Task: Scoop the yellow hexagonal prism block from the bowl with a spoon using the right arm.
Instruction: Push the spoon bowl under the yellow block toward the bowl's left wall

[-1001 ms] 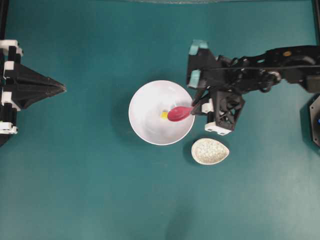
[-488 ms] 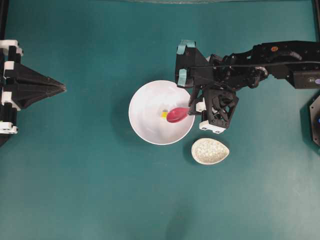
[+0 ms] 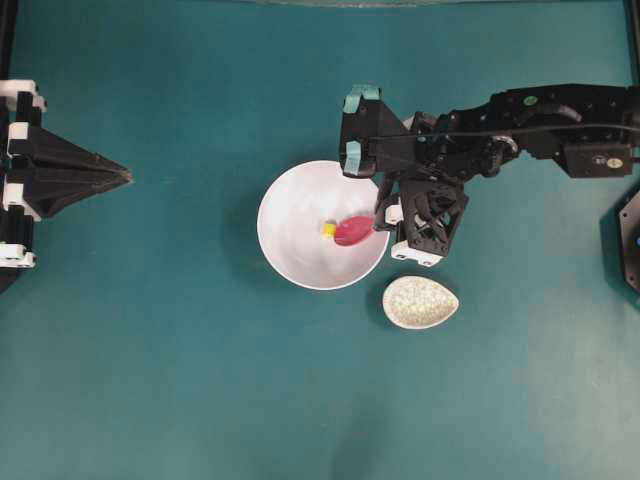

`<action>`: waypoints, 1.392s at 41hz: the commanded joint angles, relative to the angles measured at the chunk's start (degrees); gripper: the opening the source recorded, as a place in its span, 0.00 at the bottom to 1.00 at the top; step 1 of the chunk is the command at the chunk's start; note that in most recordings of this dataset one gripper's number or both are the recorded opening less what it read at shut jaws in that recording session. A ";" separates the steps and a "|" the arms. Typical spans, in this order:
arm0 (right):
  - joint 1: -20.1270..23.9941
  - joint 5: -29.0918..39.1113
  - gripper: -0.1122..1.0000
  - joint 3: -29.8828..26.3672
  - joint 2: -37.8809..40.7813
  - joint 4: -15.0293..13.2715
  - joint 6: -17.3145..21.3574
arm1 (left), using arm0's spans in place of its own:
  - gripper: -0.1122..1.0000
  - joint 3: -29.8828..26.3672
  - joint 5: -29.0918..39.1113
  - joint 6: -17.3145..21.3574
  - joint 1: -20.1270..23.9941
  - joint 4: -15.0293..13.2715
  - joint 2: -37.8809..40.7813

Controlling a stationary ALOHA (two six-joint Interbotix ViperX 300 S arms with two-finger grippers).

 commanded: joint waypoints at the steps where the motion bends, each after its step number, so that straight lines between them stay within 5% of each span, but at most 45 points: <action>1: -0.26 -0.18 0.33 -1.58 -0.70 -0.09 0.00 | 0.12 -1.32 -0.62 0.00 0.09 0.18 0.35; 21: -0.26 -0.62 0.33 -4.48 3.16 -0.09 -1.05 | 0.12 -1.41 -0.35 0.00 0.09 0.18 0.09; 57: 0.79 -12.48 0.33 -4.39 3.78 -0.62 -0.97 | 0.12 -1.41 -0.18 0.09 0.09 0.18 -0.09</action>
